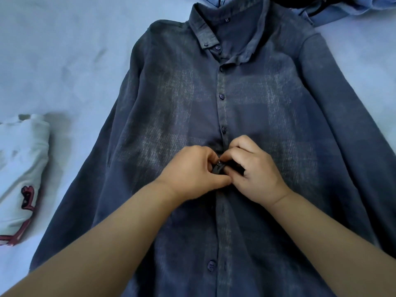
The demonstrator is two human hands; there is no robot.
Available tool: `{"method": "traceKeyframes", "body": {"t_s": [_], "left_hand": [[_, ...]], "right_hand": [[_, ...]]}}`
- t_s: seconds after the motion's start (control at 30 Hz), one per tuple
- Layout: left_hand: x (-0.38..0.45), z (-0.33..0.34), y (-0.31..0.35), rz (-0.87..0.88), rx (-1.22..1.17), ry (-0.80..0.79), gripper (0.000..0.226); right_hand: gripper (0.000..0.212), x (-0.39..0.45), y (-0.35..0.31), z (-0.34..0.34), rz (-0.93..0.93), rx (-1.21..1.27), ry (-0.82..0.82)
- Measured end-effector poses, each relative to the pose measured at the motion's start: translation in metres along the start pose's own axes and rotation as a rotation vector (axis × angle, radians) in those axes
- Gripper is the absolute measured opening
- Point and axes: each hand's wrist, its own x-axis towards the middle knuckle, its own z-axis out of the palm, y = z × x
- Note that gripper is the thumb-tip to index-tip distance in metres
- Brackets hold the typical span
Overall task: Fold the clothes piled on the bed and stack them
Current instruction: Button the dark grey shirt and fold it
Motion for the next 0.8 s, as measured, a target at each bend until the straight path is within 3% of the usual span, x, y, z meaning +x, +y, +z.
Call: {"method": "traceKeyframes", "body": {"t_s": [0.1, 0.3, 0.57, 0.8], "left_hand": [[-0.004, 0.008, -0.003, 0.090, 0.087, 0.149, 0.012], [-0.006, 0.023, -0.008, 0.052, -0.104, 0.346, 0.005], [-0.008, 0.025, -0.008, -0.052, -0.372, 0.336, 0.014], [-0.007, 0.025, -0.001, -0.086, -0.133, 0.268, 0.008]], "right_hand": [[0.022, -0.001, 0.003, 0.001, -0.014, 0.021, 0.010], [0.014, -0.003, 0.007, 0.001, -0.054, 0.061, 0.015], [0.010, -0.003, 0.010, 0.001, -0.064, 0.100, 0.036], [0.015, -0.004, 0.009, 0.001, -0.080, 0.050, -0.002]]}}
